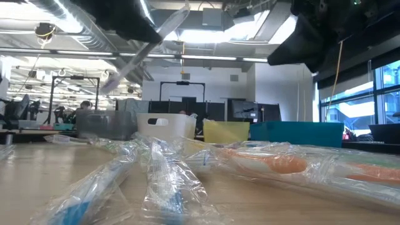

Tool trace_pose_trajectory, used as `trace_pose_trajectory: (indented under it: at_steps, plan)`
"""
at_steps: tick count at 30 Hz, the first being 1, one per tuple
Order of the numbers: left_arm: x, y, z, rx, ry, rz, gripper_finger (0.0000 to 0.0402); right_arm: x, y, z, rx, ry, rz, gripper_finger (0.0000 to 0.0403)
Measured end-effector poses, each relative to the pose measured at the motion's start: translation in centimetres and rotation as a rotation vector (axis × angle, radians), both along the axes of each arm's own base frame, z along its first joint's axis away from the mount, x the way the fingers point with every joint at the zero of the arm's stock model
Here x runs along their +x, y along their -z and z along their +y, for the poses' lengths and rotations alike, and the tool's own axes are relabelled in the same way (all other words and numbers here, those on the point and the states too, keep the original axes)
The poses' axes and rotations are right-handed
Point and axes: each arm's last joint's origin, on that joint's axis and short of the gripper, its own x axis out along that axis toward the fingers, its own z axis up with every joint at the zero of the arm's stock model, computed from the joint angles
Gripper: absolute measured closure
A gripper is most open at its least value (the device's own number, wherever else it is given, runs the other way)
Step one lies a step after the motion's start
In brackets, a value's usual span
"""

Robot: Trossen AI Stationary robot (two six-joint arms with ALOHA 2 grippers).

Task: Pick & Place Toothbrushes
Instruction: Put the violet toothbrush into the blue bin

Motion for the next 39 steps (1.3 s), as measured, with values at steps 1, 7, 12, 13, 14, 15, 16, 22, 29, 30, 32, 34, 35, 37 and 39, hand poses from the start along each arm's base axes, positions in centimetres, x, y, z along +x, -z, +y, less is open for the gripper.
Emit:
trace_pose_trajectory:
  at_steps: [1,7,12,13,14,15,16,22,29,30,32,34,35,37,39]
  plan:
    - [0.2,-0.1,0.2,0.001,-0.005,-0.013,0.0374,0.3,0.1,0.2,-0.013,-0.012,-0.01,0.0368]
    - [0.8,0.3,1.2,0.011,-0.042,-0.027,0.0374,1.5,0.6,0.8,-0.077,-0.098,-0.046,0.0358]
    - [2.1,1.0,1.7,0.013,-0.062,-0.047,0.0374,2.2,0.7,1.2,-0.122,-0.144,-0.085,0.0353]
    - [2.3,1.3,1.7,0.019,-0.063,-0.046,0.0374,2.3,0.7,1.2,-0.125,-0.161,-0.088,0.0352]
    - [2.7,1.4,1.8,0.022,-0.065,-0.058,0.0374,2.4,0.7,1.3,-0.126,-0.181,-0.093,0.0353]
    - [3.0,1.6,1.9,0.03,-0.065,-0.065,0.0374,2.5,0.7,1.4,-0.128,-0.196,-0.097,0.0354]
    - [3.3,1.9,1.9,0.037,-0.065,-0.066,0.0374,2.5,0.7,1.5,-0.124,-0.21,-0.104,0.0355]
    - [5.0,2.5,2.2,0.046,-0.059,-0.154,0.0374,2.6,0.6,1.6,-0.122,-0.246,-0.119,0.0369]
    - [6.2,2.5,2.5,0.014,-0.007,-0.263,0.0374,2.8,0.3,1.5,-0.116,-0.238,-0.153,0.0369]
    - [6.4,2.6,2.5,0.012,-0.006,-0.275,0.0374,2.9,0.2,1.4,-0.121,-0.236,-0.161,0.0366]
    - [6.6,2.5,2.4,0.002,0.007,-0.304,0.0374,3.0,0.1,1.1,-0.14,-0.221,-0.173,0.0355]
    - [6.8,2.6,2.3,0.0,0.02,-0.326,0.0374,3.1,-0.1,0.7,-0.169,-0.184,-0.18,0.0339]
    - [7.0,2.8,2.3,0.001,0.028,-0.332,0.0374,3.2,-0.1,0.6,-0.179,-0.168,-0.185,0.0329]
    - [7.2,3.1,2.2,0.005,0.036,-0.336,0.0374,3.4,-0.3,0.2,-0.197,-0.156,-0.201,0.0305]
    - [7.4,3.2,2.2,0.003,0.034,-0.349,0.0374,3.5,-0.5,0.0,-0.212,-0.152,-0.218,0.0277]
